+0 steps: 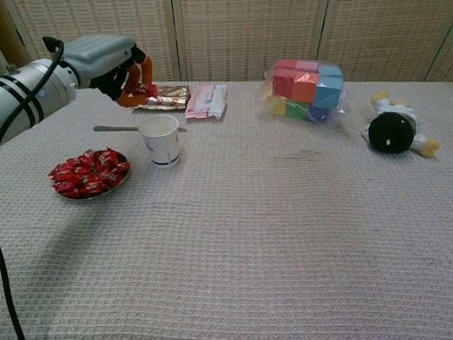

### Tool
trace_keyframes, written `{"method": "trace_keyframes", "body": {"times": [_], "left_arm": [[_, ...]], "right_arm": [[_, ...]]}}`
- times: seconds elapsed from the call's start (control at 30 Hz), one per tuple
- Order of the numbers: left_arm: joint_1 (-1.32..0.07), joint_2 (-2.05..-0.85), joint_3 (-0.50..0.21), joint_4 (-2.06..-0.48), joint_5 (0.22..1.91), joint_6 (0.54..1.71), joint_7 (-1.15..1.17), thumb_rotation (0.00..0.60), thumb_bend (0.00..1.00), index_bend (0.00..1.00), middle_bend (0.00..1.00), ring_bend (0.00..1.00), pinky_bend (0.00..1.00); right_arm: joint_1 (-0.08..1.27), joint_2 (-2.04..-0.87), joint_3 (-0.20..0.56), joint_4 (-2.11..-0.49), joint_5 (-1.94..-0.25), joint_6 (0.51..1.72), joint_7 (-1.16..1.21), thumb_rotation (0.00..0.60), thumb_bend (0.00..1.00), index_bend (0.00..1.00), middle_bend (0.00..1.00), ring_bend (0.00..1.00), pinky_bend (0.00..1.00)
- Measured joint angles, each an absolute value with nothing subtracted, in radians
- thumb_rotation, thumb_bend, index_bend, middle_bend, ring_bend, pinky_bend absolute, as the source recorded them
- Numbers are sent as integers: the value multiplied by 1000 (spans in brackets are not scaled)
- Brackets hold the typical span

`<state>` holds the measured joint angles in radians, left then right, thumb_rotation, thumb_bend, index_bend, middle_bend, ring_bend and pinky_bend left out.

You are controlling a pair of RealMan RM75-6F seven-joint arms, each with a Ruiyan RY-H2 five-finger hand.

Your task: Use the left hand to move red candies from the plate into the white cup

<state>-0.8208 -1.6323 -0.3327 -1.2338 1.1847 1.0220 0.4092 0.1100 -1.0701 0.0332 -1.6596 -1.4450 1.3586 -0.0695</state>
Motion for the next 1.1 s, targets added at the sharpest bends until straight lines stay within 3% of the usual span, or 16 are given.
{"method": "trace_keyframes", "body": {"times": [0.3, 0.67, 0.9, 1.1], "left_arm": [[-863, -1701, -297, -1158, 1148, 1009, 519, 600, 602, 621, 656, 596, 960], [-866, -1683, -271, -1182, 1107, 988, 572, 600, 481, 240, 413, 427, 960], [-854, -1650, -259, -1236, 1096, 1001, 585, 600, 456, 200, 376, 406, 964], [-778, -1556, -212, -1374, 1120, 1055, 557, 600, 408, 100, 221, 268, 988]], "right_arm": [[107, -1064, 32, -1660, -1449, 1364, -58, 600, 53, 0, 0, 0, 0], [103, -1062, 30, -1662, -1461, 1373, -52, 600, 52, 0, 0, 0, 0], [103, -1061, 29, -1662, -1464, 1374, -49, 600, 53, 0, 0, 0, 0], [101, -1059, 27, -1661, -1470, 1378, -42, 600, 53, 0, 0, 0, 0]]}}
